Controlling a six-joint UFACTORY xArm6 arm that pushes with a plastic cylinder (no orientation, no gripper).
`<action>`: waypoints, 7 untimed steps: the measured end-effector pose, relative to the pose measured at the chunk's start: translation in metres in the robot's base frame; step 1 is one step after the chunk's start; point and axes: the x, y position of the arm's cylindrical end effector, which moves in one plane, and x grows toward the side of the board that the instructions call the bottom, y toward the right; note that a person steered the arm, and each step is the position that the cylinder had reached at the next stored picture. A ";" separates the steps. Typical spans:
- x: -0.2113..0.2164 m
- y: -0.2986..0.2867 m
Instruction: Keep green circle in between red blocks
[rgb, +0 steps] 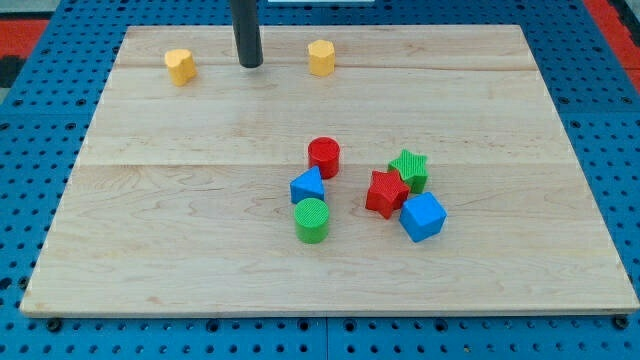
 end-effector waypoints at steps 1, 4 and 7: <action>0.000 0.000; 0.073 -0.014; 0.259 -0.025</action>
